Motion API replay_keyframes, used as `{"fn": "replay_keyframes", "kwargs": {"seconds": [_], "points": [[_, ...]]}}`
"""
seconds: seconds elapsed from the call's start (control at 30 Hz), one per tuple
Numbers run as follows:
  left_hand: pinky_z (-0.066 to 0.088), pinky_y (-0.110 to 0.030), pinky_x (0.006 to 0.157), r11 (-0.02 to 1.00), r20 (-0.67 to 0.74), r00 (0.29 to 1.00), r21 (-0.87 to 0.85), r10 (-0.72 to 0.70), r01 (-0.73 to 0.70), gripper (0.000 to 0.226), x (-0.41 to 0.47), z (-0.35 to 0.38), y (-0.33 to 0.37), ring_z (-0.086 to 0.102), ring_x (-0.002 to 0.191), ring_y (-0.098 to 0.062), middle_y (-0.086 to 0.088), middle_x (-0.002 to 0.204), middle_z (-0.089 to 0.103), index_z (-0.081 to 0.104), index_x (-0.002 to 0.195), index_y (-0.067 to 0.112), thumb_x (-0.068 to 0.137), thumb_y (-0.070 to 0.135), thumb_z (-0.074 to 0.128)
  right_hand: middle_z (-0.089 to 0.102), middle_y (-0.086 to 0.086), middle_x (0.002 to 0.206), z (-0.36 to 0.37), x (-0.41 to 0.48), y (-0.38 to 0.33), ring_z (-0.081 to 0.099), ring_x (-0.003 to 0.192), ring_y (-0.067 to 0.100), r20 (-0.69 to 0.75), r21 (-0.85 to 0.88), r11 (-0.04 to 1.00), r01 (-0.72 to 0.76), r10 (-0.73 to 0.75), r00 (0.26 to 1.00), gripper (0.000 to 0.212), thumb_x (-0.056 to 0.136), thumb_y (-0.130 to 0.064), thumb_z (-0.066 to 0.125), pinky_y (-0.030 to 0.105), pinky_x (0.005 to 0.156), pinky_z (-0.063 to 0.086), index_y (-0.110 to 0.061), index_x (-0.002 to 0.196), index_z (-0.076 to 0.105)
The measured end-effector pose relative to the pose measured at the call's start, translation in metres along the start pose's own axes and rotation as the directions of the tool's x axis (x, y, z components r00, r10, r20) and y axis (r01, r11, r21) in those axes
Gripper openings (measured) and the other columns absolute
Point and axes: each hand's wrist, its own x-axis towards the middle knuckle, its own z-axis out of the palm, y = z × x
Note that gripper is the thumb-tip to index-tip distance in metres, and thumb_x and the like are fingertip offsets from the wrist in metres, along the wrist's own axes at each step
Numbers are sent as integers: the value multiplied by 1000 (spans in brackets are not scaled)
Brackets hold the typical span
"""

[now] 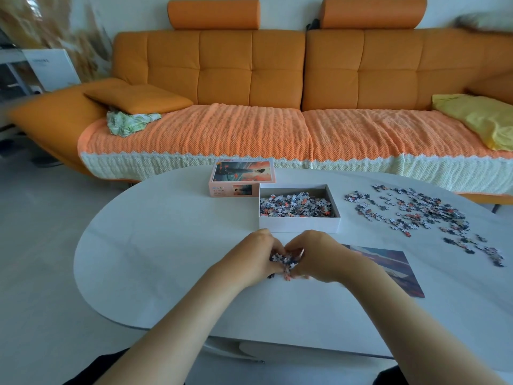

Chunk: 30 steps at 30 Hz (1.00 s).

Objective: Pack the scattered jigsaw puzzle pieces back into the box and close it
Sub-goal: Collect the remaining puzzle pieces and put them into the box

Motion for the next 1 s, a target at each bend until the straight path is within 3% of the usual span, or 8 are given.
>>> {"fn": "replay_keyframes", "kwargs": {"seconds": [0.27, 0.47, 0.6, 0.67, 0.8, 0.9, 0.93, 1.0], "points": [[38, -6, 55, 990, -57, 997, -130, -56, 48, 9, 3, 0, -1, 55, 67, 0, 11, 74, 61, 76, 84, 21, 76, 23, 79, 71, -6, 85, 0, 3, 0, 60, 70, 6, -64, 113, 993, -29, 36, 997, 16, 72, -24, 80, 14, 51, 41, -26, 88, 76], [47, -13, 62, 948, -69, 990, -303, -122, 96, 13, 19, -9, -7, 65, 71, -6, 9, 77, 71, 75, 81, 23, 73, 16, 82, 72, -5, 68, -14, 8, 7, 69, 55, 8, -88, 289, 956, -43, 71, 994, 9, 77, -15, 76, 14, 46, 42, -22, 73, 74], [49, -25, 67, 924, -148, 981, -378, -122, 58, 12, 39, -21, -8, 66, 72, -11, 6, 75, 72, 73, 78, 26, 75, 17, 81, 70, -3, 64, -31, 17, 12, 67, 51, 7, -280, 351, 936, 18, 87, 956, 5, 79, -17, 76, 16, 46, 46, -21, 75, 74], [51, -26, 67, 903, -206, 970, -429, -132, 31, 11, 51, -27, -7, 66, 70, -10, 6, 74, 72, 73, 79, 25, 76, 18, 81, 69, -1, 65, -37, 26, 17, 60, 45, 3, -424, 379, 923, 62, 114, 899, 6, 79, -17, 77, 20, 51, 51, -22, 76, 74], [49, -18, 69, 907, -330, 935, -420, -128, -24, 12, 73, -29, -5, 63, 69, -2, 11, 80, 70, 73, 86, 25, 83, 14, 75, 67, -3, 68, -42, 43, 25, 55, 50, 3, -614, 327, 938, 114, 120, 780, 8, 83, -16, 73, 8, 49, 41, -16, 90, 77], [43, -13, 70, 962, -339, 940, -266, -40, -56, 15, 86, -24, -3, 58, 76, 1, 11, 92, 68, 75, 101, 19, 91, 14, 64, 71, 13, 84, -38, 50, 31, 63, 73, 25, -591, 180, 981, 70, 51, 805, 16, 91, -18, 62, 28, 66, 51, -8, 91, 74], [45, -18, 72, 975, -315, 949, -215, -8, -63, 18, 89, -23, -2, 59, 80, -4, 8, 96, 67, 75, 104, 17, 94, 14, 60, 70, 17, 90, -36, 51, 33, 63, 81, 31, -558, 122, 991, 51, 25, 830, 21, 94, -19, 58, 38, 72, 51, -5, 93, 73], [49, -33, 82, 987, -254, 966, -133, 53, -90, 25, 92, -21, -3, 60, 90, -17, -2, 105, 66, 73, 111, 15, 99, 14, 50, 70, 15, 97, -35, 50, 37, 63, 86, 31, -511, 44, 998, 39, -11, 860, 25, 98, -23, 51, 41, 75, 51, -9, 102, 72]]}}
